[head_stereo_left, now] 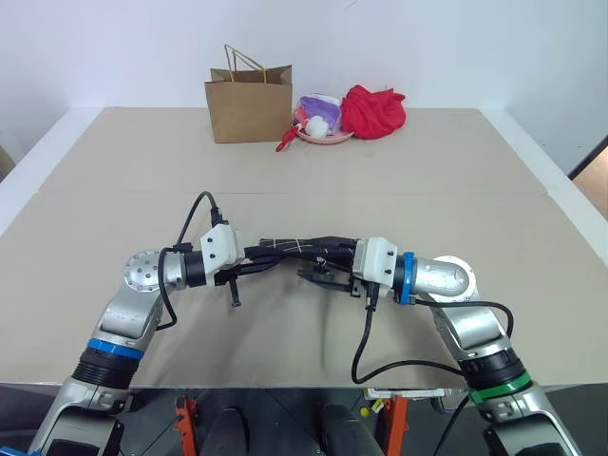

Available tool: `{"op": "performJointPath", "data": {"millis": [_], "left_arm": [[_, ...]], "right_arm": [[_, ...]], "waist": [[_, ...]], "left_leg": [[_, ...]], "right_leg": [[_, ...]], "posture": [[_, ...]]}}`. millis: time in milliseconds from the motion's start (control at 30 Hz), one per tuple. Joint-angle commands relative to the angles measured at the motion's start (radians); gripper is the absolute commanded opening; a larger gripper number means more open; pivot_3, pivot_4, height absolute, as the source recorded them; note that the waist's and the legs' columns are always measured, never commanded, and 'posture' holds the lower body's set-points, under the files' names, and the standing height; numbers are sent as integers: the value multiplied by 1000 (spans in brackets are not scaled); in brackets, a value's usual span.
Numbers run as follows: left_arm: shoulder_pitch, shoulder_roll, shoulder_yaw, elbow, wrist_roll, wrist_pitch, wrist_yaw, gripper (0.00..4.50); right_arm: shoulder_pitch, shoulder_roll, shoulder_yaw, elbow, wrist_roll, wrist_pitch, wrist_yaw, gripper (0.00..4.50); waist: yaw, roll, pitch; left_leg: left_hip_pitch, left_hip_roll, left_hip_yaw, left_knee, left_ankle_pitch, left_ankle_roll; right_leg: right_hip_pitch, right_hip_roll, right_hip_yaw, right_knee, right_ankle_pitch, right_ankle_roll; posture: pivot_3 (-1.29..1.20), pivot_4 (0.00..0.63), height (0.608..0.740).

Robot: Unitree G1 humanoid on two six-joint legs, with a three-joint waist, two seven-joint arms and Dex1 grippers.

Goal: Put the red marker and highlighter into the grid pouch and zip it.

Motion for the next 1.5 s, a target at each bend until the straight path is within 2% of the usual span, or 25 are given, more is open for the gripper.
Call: {"op": "performJointPath", "data": {"millis": [33, 67, 100, 400, 767, 1100, 1233, 1500], "left_arm": [[-15, 6, 12, -47, -4, 1, 10, 0], [-15, 6, 13, -47, -3, 1, 11, 0], [-15, 7, 13, -47, -3, 1, 11, 0], [-14, 9, 13, -37, 4, -7, 12, 0], [1, 16, 14, -34, 18, -18, 14, 0], [11, 22, 20, -30, 25, -29, 13, 0], [17, 38, 26, -22, 34, -42, 8, 0], [18, 44, 21, -21, 32, -50, 8, 0]], "right_arm": [[-12, 1, -8, 5, -7, -58, -3, 644], [-9, -1, -10, 6, -5, -66, -1, 158], [-7, -4, -11, 8, -6, -76, 1, 63], [16, -11, -34, -49, 57, -18, -6, 63], [132, -160, -175, -119, 131, 41, 7, 63], [192, -208, -258, -126, 146, 61, -16, 63], [283, -287, -358, -83, 129, 19, 0, 63], [363, -327, -420, -61, 125, -8, -17, 63]], "waist": [[0, 0, 0], [0, 0, 0], [0, 0, 0], [0, 0, 0], [3, 0, 0], [2, 0, 0], [7, 0, 0], [2, 0, 0]], "left_leg": [[0, 0, 0, 0, 0, 0], [0, 0, 0, 0, 0, 0], [0, 0, 0, 0, 0, 0], [0, 0, 0, 0, 0, 0], [0, 0, 0, 0, 0, 0], [0, 0, 0, 0, 0, 0], [1, 0, 0, 0, 0, 0], [2, 0, 0, 1, 0, 0]], "right_leg": [[0, 0, 0, 0, 0, 0], [0, 0, 0, 0, 0, 0], [0, 0, 0, 0, 0, 0], [0, 0, 0, 0, 0, 0], [0, 0, 0, 0, 0, 0], [1, 0, 0, 0, 0, 0], [1, 0, 0, 0, 0, 0], [2, 0, 0, 0, 0, 0]], "posture": [[0, 150, 740], [0, 150, 740], [0, 150, 740], [0, 150, 740], [0, 150, 740], [0, 150, 740], [0, 150, 740], [0, 150, 740]]}}
